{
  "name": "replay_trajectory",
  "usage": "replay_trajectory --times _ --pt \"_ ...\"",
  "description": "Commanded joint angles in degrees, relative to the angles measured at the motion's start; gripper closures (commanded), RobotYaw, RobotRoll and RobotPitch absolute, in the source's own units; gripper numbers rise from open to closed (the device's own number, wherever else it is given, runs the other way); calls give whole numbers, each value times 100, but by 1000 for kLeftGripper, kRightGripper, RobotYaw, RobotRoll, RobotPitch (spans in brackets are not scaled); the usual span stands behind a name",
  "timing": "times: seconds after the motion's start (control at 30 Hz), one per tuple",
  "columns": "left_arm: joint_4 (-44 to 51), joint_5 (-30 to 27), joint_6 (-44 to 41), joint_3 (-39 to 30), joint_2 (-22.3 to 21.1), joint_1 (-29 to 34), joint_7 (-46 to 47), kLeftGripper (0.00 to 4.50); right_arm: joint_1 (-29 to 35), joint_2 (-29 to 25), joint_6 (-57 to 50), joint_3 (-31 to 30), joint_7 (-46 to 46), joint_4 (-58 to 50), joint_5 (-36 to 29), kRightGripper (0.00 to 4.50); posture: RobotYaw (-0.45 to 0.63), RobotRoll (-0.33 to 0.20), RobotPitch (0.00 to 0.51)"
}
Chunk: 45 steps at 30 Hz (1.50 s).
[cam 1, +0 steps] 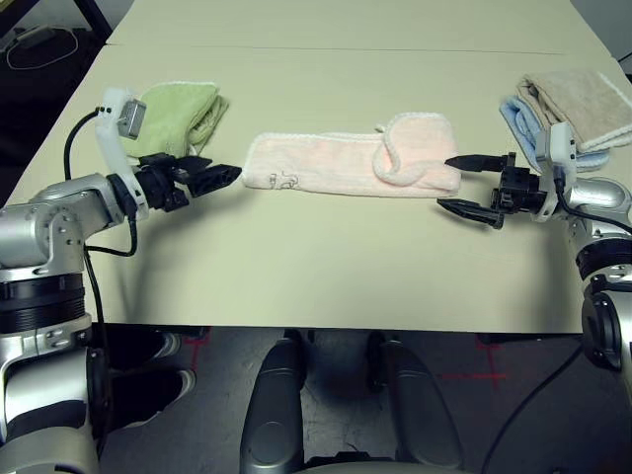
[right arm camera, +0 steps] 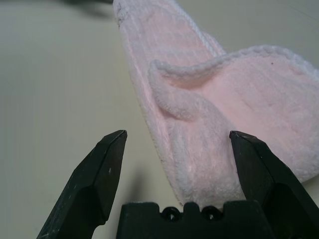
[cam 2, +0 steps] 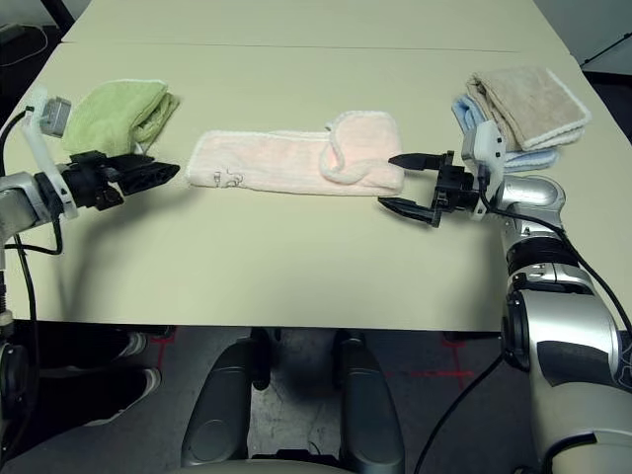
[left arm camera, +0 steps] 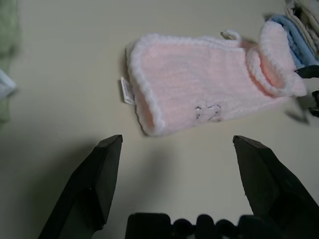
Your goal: Fold the towel and set it aside.
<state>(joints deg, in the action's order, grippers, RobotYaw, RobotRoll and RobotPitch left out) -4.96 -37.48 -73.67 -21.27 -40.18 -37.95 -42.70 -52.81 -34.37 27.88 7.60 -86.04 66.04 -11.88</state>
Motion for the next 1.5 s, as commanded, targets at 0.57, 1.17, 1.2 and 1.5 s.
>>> replay_trajectory --times 0.57,1.17,1.2,1.5 --pt "-568 -286 -1522 -764 1385 -946 1713 0 0 -53 -56 88 102 117 15 13 73 0 255" --pt "-621 -307 -1820 -1196 1468 -831 2201 0 -68 -62 -70 85 62 98 8 13 65 0 248" --pt "-674 -280 -1772 -1196 1477 -855 2222 0 -66 -69 -71 87 57 94 6 13 64 0 248" --pt "-1091 -95 -1287 -1171 1616 -1056 2380 0 -15 -91 -73 91 42 62 -5 13 59 0 250"
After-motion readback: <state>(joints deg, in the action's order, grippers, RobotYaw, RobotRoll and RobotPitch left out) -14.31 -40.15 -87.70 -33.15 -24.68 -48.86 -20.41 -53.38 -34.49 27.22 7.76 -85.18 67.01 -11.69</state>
